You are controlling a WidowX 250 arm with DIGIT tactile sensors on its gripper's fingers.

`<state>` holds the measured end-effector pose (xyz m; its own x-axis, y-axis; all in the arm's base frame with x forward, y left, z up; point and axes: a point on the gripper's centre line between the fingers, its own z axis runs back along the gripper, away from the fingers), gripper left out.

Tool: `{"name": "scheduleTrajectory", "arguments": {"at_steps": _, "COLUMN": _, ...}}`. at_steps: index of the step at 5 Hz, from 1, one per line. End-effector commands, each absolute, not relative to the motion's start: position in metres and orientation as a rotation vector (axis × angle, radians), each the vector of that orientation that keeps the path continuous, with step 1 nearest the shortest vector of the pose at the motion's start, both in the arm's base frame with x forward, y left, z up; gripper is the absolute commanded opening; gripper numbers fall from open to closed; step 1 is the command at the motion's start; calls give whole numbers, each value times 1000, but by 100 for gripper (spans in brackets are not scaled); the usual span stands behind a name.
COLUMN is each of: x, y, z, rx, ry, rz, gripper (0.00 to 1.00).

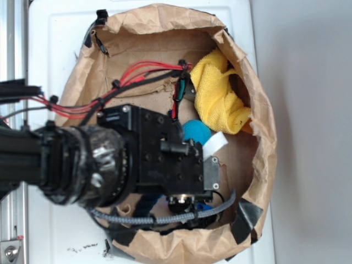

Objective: Grab the blue rope.

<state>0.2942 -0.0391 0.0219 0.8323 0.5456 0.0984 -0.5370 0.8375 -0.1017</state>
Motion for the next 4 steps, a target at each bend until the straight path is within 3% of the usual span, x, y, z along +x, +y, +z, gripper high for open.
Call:
{"name": "scheduleTrajectory", "arguments": {"at_steps": 1, "x": 292, "y": -52, "z": 21, "rx": -30, "ry": -116, "rz": 587, "gripper": 0}}
{"name": "scheduleTrajectory", "arguments": {"at_steps": 3, "x": 293, "y": -45, "z": 32, "rx": -44, "ry": -110, "rz": 605, "gripper": 0}}
{"name": "scheduleTrajectory", "arguments": {"at_steps": 4, "x": 294, "y": -33, "z": 55, "rx": -67, "ry": -95, "rz": 665, "gripper": 0}}
